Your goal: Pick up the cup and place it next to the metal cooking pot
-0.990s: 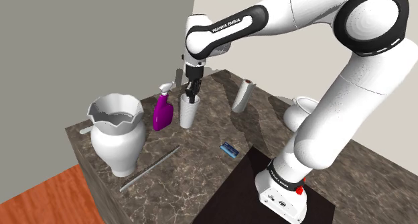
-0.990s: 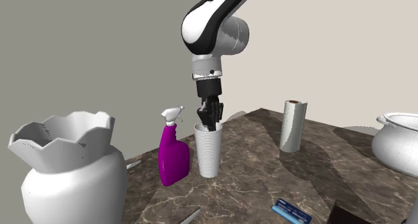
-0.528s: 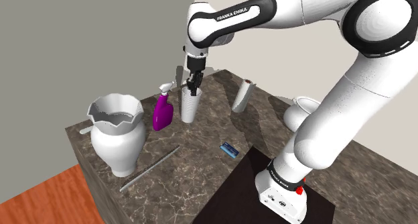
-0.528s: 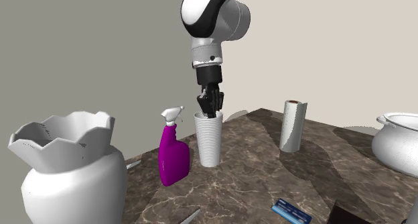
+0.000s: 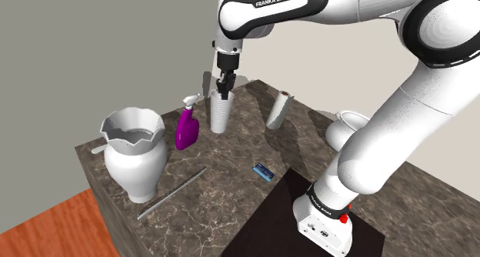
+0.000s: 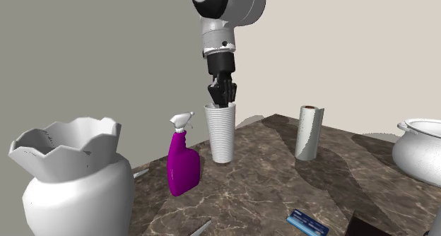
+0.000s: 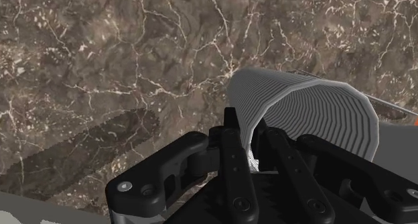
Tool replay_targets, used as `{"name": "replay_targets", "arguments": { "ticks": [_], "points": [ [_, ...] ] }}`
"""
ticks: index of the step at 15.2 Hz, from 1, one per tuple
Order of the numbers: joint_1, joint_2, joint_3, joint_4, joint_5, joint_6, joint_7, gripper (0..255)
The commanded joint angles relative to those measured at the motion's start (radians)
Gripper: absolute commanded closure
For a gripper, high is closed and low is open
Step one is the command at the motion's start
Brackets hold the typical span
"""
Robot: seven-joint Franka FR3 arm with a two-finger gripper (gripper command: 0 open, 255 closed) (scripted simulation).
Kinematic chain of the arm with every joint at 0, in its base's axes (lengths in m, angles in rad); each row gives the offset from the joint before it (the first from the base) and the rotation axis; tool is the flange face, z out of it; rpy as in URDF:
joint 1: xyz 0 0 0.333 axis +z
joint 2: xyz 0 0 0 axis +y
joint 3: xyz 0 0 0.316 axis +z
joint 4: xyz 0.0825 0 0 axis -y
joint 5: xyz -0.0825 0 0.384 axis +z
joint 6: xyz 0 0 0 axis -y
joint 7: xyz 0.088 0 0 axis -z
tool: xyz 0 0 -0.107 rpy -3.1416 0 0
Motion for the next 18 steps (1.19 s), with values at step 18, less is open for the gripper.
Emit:
{"name": "replay_targets", "arguments": {
  "ticks": [18],
  "points": [
    [-0.001, -0.041, -0.002, 0.212, 0.000, -0.253, 0.011, 255]
  ]
}}
